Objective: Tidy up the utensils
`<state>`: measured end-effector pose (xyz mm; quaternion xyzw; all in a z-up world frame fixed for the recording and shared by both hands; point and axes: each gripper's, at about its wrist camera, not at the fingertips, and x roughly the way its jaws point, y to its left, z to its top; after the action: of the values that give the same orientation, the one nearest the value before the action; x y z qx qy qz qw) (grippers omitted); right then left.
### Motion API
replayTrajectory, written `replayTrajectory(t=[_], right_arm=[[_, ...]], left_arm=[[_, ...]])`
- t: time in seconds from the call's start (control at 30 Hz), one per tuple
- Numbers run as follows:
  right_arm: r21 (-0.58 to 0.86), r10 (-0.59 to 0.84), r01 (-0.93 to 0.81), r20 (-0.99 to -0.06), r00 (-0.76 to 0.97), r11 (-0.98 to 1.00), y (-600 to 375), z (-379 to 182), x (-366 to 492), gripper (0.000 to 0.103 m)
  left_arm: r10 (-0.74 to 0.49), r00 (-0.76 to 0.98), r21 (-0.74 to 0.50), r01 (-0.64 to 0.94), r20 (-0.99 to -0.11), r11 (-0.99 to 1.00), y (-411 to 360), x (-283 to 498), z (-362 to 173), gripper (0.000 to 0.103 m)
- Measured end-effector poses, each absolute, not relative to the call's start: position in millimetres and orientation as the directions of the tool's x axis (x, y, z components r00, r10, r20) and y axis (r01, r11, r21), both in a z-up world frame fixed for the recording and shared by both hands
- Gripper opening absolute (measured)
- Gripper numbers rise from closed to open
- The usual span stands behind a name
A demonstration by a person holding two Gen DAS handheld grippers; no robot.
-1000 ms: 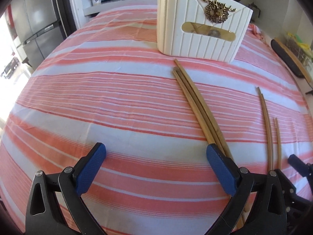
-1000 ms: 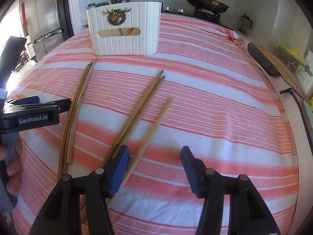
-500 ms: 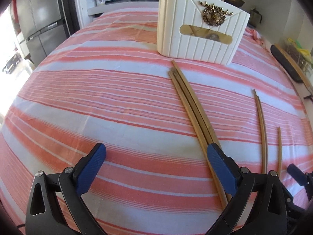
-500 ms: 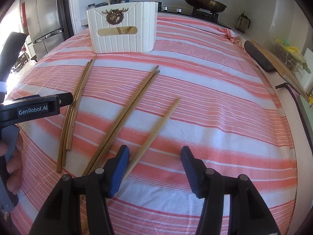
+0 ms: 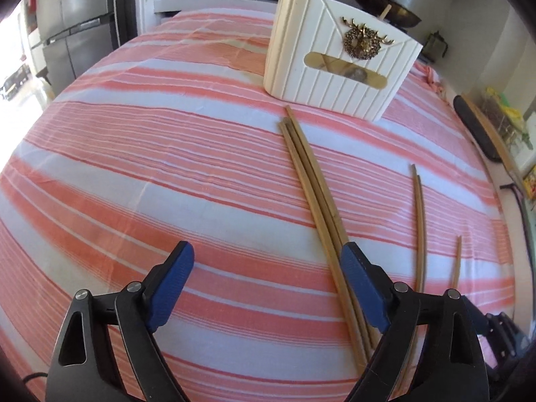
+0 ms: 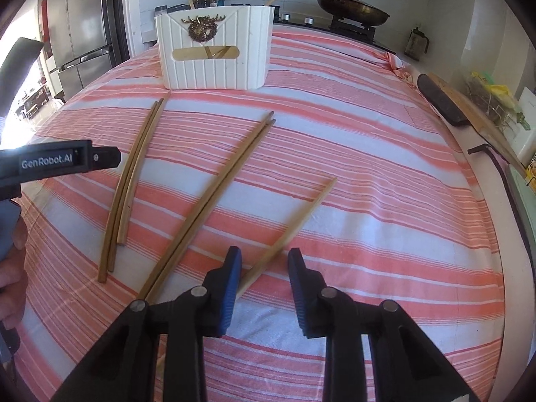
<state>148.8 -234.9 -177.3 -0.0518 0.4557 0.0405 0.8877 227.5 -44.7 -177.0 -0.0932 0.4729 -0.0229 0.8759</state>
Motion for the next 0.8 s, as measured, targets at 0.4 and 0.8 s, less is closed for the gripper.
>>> replayTrajectory(t=[0.4,0.8], right_arm=[[-0.050,0.024,-0.112,-0.818,0.575,0.992,-251,-177,138,0.029],[0.036,0.081,-0.092,-0.825,0.559,0.995,-280,-177,135,0.031]], left_arm=[[-0.043,0.555,0.016,0.101,-0.831,0.995,-69,211,-189,0.101],[-0.114,0.529,-0.048,0.136,-0.841,0.990,-23,203,-186,0.100]])
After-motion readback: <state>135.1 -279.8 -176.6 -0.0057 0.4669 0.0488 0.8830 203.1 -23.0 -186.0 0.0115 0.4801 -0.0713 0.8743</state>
